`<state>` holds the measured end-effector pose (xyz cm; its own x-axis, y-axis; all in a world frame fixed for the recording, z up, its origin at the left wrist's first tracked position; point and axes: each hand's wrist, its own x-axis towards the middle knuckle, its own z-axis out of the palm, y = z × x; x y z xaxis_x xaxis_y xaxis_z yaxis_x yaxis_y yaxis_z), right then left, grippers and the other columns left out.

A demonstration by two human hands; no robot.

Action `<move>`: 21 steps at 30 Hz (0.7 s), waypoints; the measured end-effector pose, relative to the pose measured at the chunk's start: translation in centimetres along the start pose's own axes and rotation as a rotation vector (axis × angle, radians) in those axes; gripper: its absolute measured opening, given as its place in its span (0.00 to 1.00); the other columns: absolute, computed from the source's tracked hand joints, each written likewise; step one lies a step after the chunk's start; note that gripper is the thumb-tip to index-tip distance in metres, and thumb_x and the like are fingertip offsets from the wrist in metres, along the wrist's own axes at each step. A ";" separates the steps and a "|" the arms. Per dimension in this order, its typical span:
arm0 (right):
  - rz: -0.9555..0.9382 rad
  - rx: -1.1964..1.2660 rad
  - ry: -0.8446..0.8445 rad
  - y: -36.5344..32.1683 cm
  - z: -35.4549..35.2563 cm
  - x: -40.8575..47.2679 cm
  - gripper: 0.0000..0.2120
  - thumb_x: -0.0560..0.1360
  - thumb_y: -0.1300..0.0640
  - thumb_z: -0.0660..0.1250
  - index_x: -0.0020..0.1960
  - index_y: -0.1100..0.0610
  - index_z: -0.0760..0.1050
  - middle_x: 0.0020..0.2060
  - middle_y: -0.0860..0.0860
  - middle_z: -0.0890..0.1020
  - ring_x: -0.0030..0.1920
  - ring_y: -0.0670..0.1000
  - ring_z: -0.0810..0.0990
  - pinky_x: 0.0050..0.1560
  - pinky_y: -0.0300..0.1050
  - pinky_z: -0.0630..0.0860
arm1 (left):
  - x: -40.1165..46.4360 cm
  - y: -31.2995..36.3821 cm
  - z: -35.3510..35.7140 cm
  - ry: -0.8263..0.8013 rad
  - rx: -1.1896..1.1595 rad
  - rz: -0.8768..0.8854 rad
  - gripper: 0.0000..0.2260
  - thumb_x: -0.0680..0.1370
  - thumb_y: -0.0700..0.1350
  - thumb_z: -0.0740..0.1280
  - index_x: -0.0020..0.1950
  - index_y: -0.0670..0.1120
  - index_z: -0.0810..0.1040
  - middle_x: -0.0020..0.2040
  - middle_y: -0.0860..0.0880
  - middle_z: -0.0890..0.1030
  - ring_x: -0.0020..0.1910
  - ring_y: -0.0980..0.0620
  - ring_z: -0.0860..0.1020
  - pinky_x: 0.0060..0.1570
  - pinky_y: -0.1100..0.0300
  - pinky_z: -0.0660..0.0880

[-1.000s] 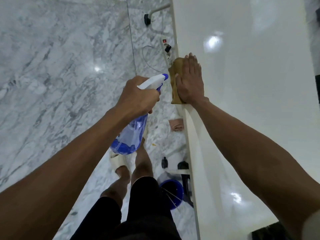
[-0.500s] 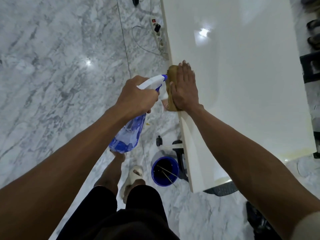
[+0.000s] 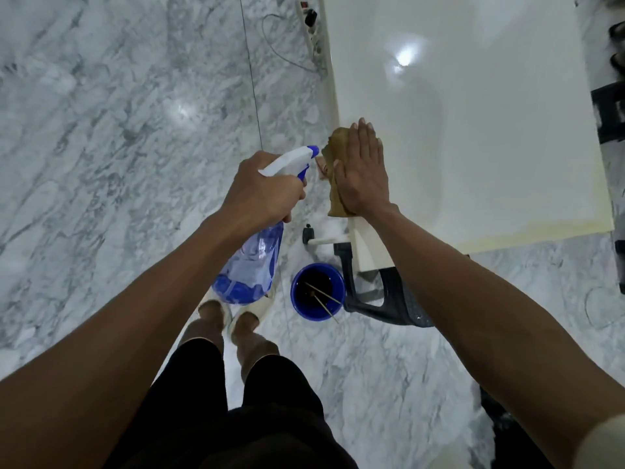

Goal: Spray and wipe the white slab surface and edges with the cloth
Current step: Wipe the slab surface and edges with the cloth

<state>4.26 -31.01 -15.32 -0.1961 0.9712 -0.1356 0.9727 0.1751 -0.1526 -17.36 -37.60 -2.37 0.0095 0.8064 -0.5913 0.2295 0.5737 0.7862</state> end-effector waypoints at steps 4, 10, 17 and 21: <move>0.011 -0.002 -0.012 0.2 0.3 -4.4 0.32 0.82 0.52 0.51 0.80 0.65 0.46 0.80 0.61 0.49 0.81 0.58 0.46 0.80 0.53 0.42 | -2.6 -2.3 0.9 -0.003 0.006 -0.036 0.18 0.66 0.42 0.65 0.53 0.40 0.82 0.45 0.43 0.86 0.29 0.49 0.79 0.29 0.58 0.77; 0.012 -0.010 -0.027 0.1 0.9 -9.3 0.32 0.81 0.51 0.48 0.80 0.64 0.45 0.81 0.60 0.47 0.81 0.57 0.44 0.80 0.51 0.39 | -6.3 -4.6 0.8 -0.001 0.018 -0.017 0.18 0.69 0.41 0.65 0.58 0.40 0.81 0.44 0.45 0.86 0.25 0.54 0.77 0.27 0.61 0.75; 0.016 -0.023 -0.020 0.1 2.2 -14.8 0.33 0.80 0.52 0.50 0.80 0.64 0.43 0.81 0.60 0.46 0.81 0.58 0.43 0.79 0.52 0.39 | -10.8 -6.2 2.0 -0.033 0.091 0.072 0.09 0.73 0.36 0.65 0.49 0.42 0.83 0.43 0.43 0.86 0.23 0.54 0.76 0.26 0.62 0.74; -0.030 -0.032 -0.010 0.5 2.2 -18.2 0.33 0.81 0.52 0.52 0.80 0.64 0.46 0.81 0.61 0.48 0.81 0.59 0.45 0.79 0.52 0.39 | -12.6 -6.4 3.2 -0.015 0.029 0.028 0.19 0.64 0.43 0.66 0.54 0.41 0.83 0.45 0.43 0.86 0.23 0.53 0.76 0.29 0.59 0.76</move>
<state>8.07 -48.94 -15.11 -0.2260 0.9639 -0.1409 0.9699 0.2092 -0.1250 -15.81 -51.92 -0.57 0.0305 0.8196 -0.5722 0.2573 0.5467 0.7968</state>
